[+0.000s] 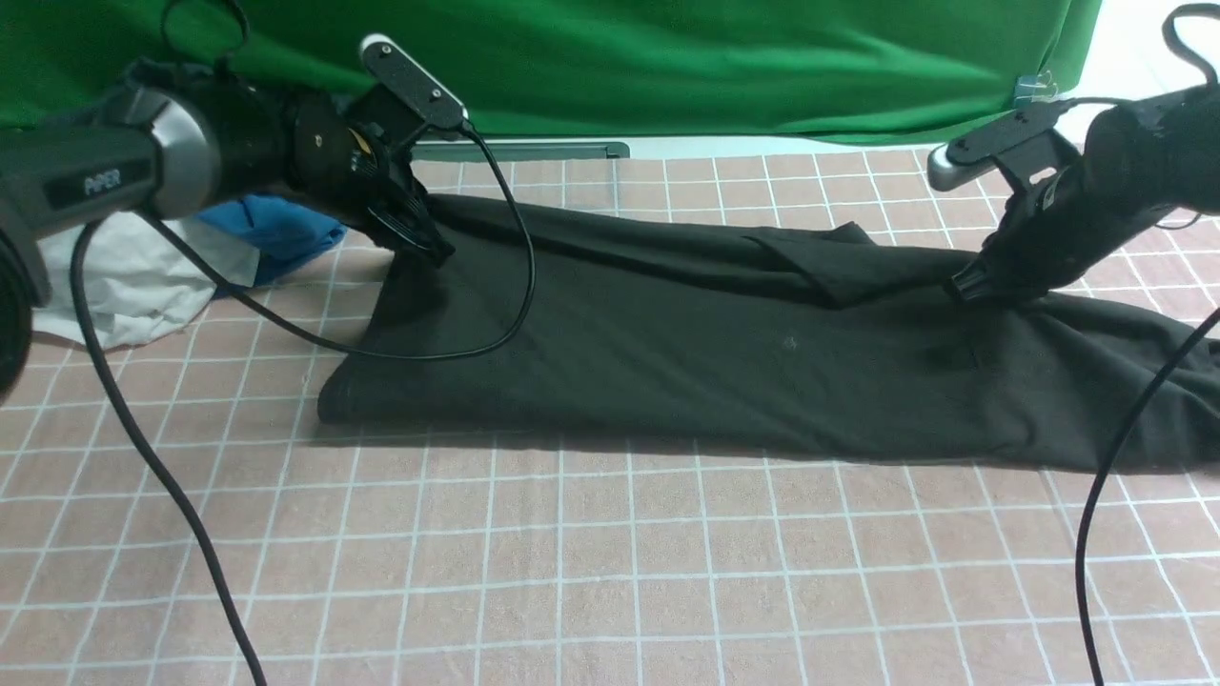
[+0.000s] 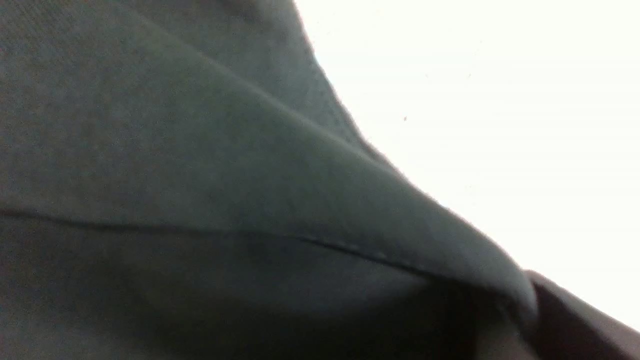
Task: Fold a long-sleeved shirt over a pink coffee tablecloth.
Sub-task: 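Fold the black garment in half by bringing its near edge over to the far edge, then pull the folded dark garment lengthwise by its ends to straighten it flat on the table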
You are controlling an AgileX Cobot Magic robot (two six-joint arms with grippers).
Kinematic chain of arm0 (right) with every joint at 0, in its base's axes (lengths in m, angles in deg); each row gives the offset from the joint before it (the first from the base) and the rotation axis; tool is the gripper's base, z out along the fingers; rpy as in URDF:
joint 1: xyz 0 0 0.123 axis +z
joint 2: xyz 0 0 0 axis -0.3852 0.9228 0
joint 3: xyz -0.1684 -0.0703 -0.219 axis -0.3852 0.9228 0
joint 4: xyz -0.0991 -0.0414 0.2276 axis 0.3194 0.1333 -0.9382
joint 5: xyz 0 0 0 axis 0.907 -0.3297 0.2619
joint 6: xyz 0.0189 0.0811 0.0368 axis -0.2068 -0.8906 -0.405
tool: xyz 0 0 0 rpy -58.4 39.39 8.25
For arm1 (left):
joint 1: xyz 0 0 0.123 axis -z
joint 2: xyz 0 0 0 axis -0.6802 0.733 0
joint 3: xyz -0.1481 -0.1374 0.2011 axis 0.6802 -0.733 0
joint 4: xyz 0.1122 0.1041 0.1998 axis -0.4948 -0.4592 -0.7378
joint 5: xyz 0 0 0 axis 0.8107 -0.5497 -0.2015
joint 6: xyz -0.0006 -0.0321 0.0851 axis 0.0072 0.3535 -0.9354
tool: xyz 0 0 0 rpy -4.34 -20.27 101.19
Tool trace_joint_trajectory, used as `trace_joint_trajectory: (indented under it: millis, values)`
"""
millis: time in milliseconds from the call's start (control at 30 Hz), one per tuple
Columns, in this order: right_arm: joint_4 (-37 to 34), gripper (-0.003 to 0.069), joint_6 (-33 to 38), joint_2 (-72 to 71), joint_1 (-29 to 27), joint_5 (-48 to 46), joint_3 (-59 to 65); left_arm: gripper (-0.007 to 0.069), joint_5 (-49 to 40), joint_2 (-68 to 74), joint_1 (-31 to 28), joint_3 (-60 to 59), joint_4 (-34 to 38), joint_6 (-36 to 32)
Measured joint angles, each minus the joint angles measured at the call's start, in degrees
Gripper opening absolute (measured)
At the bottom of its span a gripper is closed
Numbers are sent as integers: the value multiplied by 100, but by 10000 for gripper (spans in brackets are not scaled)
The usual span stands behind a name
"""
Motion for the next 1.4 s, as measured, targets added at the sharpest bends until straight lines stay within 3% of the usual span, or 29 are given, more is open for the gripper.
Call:
trace_joint_trajectory:
  millis: [67, 167, 200, 267, 333, 367, 433, 467, 500, 600, 633, 667, 700, 833, 1200, 1400]
  values:
    - [19, 193, -73, 7, -5, 105, 0, 77, 141, 22, 0, 0, -12, 0]
    - [30, 387, -204, -30, -5, 127, 0, 188, 322, 27, -7, 7, -16, 6]
    - [30, 394, -210, -46, -5, 119, 0, 197, 326, 27, -7, 12, -15, 6]
    - [-143, 433, -276, -233, 27, -54, 0, 314, 355, 27, -14, 18, 38, 42]
    - [-341, 422, -266, -369, 68, -191, -6, 360, 355, 27, -14, 18, 65, 117]
    - [-613, 390, -170, -489, 137, -372, -12, 421, 321, 21, -20, 18, 163, 261]
    - [-1354, 275, 257, -611, 360, -786, -26, 484, 150, -69, -20, 18, 414, 463]
    - [-1419, 263, 302, -610, 410, -817, -31, 487, 150, -69, -20, 18, 414, 463]
    - [-1811, 181, 599, -580, 569, -975, -38, 490, -6, -186, -9, 18, 582, 515]
    - [-2218, 59, 904, -364, 916, -942, -54, 390, -434, -460, 25, 18, 955, 556]
    - [-2284, 38, 961, -235, 982, -814, -74, 288, -652, -609, 47, 18, 1120, 556]
    - [-2302, 35, 973, -189, 988, -771, -80, 272, -652, -609, 47, 18, 1120, 550]
    - [-2323, 25, 1005, 0, 1004, -611, -180, 128, -916, -779, 89, 18, 1269, 488]
    - [-2330, 20, 1005, 367, 935, -254, -504, 24, -1278, -1070, 220, 18, 1420, 349]
    - [-2348, 33, 979, 1210, 354, 937, -1736, 17, -1583, -2055, 727, -591, 1545, 184]
    - [-2348, 75, 869, 1222, -154, 574, -1997, 17, -1490, -2890, 866, -1632, 1545, 184]
